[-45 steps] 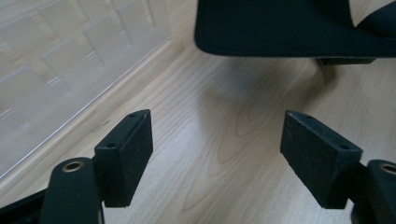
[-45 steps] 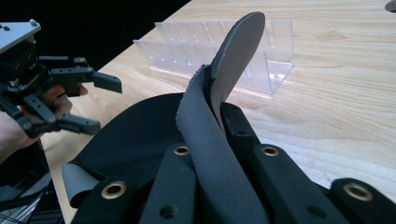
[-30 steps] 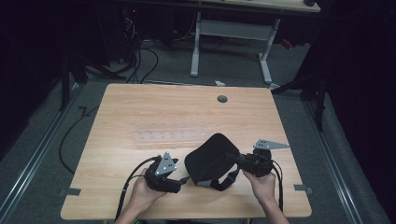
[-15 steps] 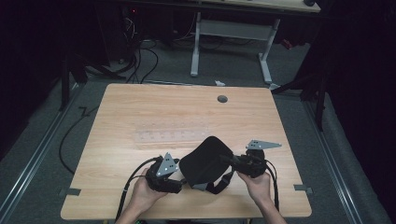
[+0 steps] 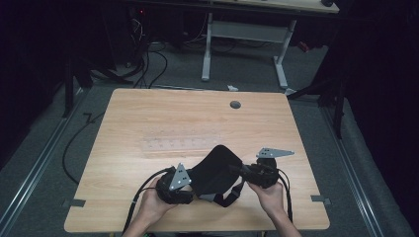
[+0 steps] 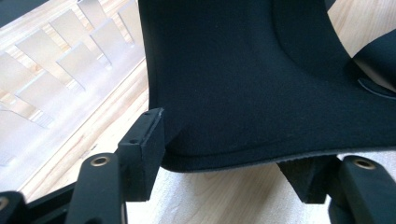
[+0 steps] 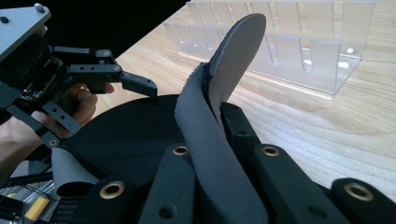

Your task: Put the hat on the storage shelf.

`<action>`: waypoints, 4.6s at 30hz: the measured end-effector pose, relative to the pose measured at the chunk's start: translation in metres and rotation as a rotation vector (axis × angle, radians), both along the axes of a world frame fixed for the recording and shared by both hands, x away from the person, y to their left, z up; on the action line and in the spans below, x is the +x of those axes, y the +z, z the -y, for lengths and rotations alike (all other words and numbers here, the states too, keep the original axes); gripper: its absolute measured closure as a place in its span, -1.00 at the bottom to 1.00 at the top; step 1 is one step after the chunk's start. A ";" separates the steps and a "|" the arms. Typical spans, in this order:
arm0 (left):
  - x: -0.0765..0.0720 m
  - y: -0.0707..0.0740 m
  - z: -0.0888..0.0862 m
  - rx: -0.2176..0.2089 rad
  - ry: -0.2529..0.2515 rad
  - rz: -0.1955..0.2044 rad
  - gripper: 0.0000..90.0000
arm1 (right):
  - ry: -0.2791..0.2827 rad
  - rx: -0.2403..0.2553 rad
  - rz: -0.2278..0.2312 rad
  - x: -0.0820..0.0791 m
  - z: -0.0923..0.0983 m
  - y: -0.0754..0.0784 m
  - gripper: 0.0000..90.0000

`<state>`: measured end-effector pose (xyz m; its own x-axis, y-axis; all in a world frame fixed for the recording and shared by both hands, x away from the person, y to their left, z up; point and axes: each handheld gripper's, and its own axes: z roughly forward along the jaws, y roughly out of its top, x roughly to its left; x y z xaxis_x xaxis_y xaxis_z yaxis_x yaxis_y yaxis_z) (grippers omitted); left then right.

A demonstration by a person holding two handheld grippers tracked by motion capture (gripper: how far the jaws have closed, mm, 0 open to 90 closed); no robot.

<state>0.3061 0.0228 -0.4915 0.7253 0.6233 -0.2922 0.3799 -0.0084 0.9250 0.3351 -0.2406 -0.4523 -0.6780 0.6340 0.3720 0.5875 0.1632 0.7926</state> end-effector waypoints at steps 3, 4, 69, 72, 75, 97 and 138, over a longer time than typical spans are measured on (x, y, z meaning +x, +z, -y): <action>-0.001 0.002 -0.001 -0.011 -0.007 -0.003 -0.07 | 0.005 0.014 -0.011 0.000 -0.001 0.000 0.87; -0.001 0.002 -0.001 -0.015 -0.007 -0.003 -0.07 | 0.008 0.016 -0.012 0.001 -0.002 -0.001 0.87; 0.006 0.040 -0.058 -0.238 0.019 -0.084 0.93 | -0.349 -0.333 0.015 0.021 0.048 -0.072 0.05; 0.007 0.042 -0.064 -0.257 0.039 -0.078 0.93 | -0.360 -0.384 0.026 0.023 0.047 -0.076 0.03; 0.009 0.044 -0.068 -0.269 0.056 -0.073 0.93 | -0.368 -0.408 0.047 0.023 0.045 -0.078 0.02; 0.011 0.064 -0.095 -0.347 0.142 -0.037 0.93 | -0.370 -0.446 0.065 0.024 0.040 -0.079 -0.04; 0.041 0.088 -0.119 -0.404 0.255 0.069 0.93 | -0.366 -0.447 0.064 0.024 0.040 -0.078 -0.06</action>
<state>0.3472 0.1419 -0.4040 0.5899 0.6304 -0.5045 0.2609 0.4425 0.8580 0.3586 -0.2806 -0.5308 -0.3977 0.9173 -0.0202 0.6220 0.2858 0.7290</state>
